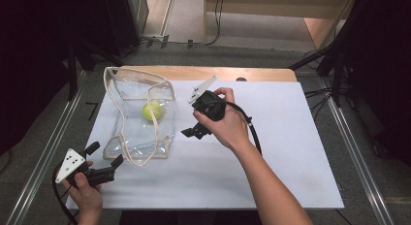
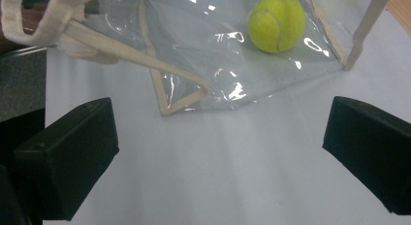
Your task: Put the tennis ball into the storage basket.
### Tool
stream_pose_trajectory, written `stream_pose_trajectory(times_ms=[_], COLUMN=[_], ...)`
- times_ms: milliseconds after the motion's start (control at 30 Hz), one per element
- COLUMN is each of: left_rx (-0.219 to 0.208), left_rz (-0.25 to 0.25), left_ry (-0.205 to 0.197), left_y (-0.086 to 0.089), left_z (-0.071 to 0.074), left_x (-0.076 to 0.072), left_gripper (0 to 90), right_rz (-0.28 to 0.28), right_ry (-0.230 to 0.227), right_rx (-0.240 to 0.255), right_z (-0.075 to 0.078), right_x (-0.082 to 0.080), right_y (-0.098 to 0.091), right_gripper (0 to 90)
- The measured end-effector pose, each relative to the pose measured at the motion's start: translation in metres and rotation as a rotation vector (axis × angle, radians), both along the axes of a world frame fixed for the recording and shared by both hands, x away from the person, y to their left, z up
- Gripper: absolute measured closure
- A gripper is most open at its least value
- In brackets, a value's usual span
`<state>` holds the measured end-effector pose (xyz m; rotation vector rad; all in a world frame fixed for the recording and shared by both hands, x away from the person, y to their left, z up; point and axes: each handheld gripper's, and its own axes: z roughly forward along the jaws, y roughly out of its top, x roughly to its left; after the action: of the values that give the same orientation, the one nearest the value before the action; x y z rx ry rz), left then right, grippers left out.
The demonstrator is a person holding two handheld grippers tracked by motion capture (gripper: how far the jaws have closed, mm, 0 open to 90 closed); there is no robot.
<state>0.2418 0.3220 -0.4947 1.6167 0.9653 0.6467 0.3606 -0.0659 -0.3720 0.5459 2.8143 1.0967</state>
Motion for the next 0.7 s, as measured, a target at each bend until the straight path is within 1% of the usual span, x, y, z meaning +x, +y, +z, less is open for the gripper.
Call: stream_pose_trajectory(times_ms=[200,367,533,600,633,700], left_rx=[-0.001,-0.004,-0.001,0.0,0.0,-0.001], left_rz=[0.001,0.003,0.002,0.002,0.002,0.001], left_ry=[0.0,0.001,0.0,0.0,0.0,0.0], left_y=[0.0,0.0,0.0,0.0,0.0,0.0], left_z=[0.0,0.0,0.0,0.0,0.0,0.0], left_x=[0.0,0.0,0.0,0.0,0.0,0.0], left_gripper=[0.0,0.0,0.0,0.0,0.0,0.0], right_rz=[-0.015,-0.034,-0.049,-0.057,-0.048,-0.052], right_ry=[0.007,0.0,0.008,0.007,0.004,-0.007], right_rx=[0.019,0.02,0.027,0.037,0.044,0.044], right_z=[-0.011,-0.02,-0.031,-0.034,-0.036,-0.039], right_x=[-0.002,-0.005,-0.007,-0.008,-0.009,-0.011], right_y=[-0.009,-0.02,-0.032,-0.037,-0.039,-0.043], right_gripper=[0.0,0.0,0.0,0.0,0.0,0.0])
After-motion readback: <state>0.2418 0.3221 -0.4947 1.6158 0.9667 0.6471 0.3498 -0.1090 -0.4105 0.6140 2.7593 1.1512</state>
